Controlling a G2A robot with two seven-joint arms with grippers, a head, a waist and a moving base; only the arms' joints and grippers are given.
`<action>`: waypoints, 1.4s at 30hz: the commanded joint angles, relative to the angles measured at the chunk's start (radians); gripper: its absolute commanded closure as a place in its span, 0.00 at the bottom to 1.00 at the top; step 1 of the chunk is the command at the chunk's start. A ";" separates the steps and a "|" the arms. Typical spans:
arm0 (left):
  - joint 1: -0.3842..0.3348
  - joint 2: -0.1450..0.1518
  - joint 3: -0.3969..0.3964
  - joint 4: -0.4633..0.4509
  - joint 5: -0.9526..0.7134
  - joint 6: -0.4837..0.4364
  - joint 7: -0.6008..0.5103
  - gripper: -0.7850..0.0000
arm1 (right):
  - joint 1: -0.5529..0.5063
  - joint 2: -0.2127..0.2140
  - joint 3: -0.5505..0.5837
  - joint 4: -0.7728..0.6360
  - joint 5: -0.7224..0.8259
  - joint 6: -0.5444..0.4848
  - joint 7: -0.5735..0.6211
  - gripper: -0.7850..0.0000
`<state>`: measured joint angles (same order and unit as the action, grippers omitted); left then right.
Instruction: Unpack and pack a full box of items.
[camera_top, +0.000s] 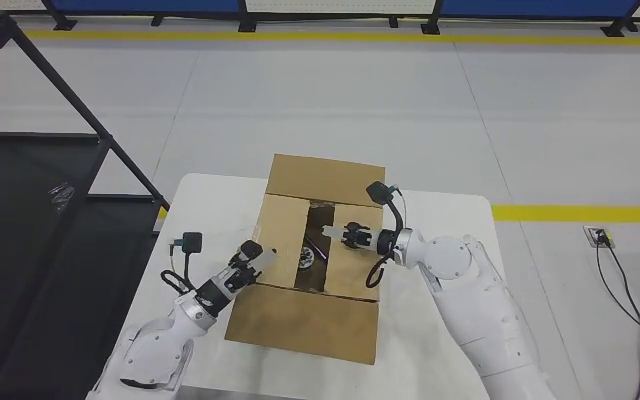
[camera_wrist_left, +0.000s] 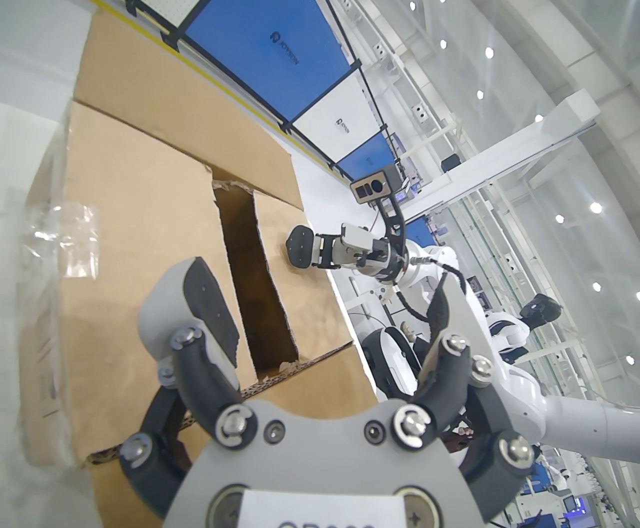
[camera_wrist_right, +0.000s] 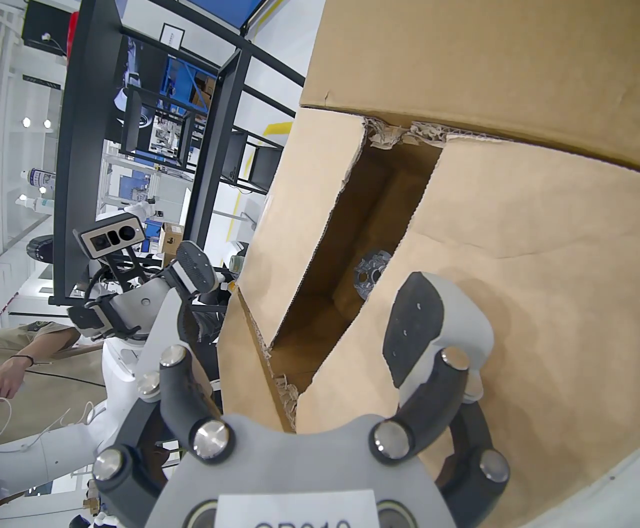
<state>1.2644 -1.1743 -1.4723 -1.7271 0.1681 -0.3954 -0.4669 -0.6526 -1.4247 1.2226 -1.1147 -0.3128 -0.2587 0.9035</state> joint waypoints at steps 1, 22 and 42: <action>0.023 0.003 -0.026 -0.022 -0.010 -0.010 0.004 0.00 | 0.000 0.000 0.000 0.000 0.000 0.000 0.000 0.00; 0.072 0.015 -0.071 -0.082 -0.013 -0.017 -0.003 0.00 | 0.000 0.000 0.000 0.000 0.000 0.000 0.000 0.00; 0.072 0.015 -0.071 -0.082 -0.013 -0.017 -0.003 0.00 | 0.000 0.000 0.000 0.000 0.000 0.000 0.000 0.00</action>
<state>1.3367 -1.1595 -1.5438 -1.8093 0.1548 -0.4123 -0.4695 -0.6526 -1.4247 1.2226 -1.1147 -0.3128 -0.2587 0.9035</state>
